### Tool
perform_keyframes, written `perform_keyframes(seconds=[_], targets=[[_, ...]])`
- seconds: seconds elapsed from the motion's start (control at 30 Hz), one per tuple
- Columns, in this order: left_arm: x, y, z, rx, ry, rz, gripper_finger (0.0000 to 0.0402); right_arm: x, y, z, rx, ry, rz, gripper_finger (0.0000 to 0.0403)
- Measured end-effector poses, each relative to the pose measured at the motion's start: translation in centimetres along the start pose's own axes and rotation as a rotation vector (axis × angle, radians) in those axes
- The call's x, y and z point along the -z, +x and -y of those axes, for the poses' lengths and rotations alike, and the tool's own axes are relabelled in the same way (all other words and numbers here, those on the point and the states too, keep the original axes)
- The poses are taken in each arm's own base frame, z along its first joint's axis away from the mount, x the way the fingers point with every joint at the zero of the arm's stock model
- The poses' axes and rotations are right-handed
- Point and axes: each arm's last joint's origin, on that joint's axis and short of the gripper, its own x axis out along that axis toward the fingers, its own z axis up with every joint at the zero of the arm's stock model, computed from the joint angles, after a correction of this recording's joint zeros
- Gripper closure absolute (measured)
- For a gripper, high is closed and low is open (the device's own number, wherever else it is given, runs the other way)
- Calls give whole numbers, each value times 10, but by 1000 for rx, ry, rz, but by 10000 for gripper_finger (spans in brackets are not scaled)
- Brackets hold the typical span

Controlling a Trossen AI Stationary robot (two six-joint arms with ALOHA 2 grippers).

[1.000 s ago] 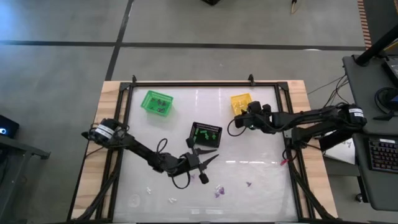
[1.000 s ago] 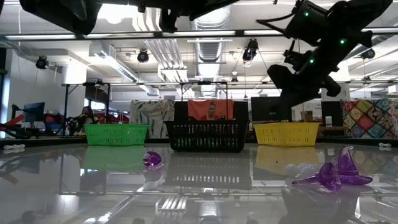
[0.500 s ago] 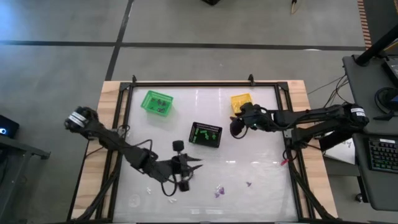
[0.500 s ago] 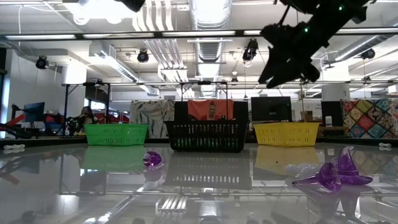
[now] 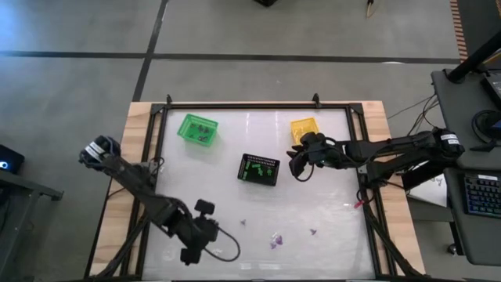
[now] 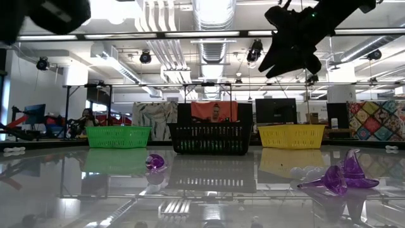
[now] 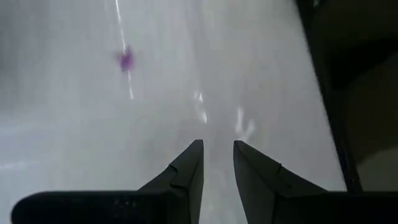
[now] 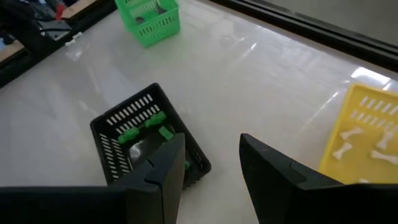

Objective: Sort Halloween decoration
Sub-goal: Put the white bone toy into the yellow bin

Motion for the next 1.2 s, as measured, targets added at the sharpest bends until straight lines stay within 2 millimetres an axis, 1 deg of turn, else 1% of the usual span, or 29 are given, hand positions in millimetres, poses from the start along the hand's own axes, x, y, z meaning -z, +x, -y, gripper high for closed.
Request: perform_keyframes(seconds=[0.13,0.33,0.47,0.6,0.7,0.9,1.2], targets=[[7,3,12,11,-6,-95,331,1,1,0,8,-5,-7,259],[21,15,29,-13,22,-238,331,2,3,0,15,-9,-13,259],[33,27,35,-53,50,-317,331,3,5,0,19,-13,-19,259],[38,39,38,-73,35,-363,331,4,6,0,22,-15,-23,259],[41,46,39,-57,21,-412,328,4,6,-1,21,-16,-22,259],[52,50,38,-119,59,-503,308,4,6,-1,21,-17,-22,259],[51,53,38,-137,94,-475,310,4,6,0,22,-28,-23,259]])
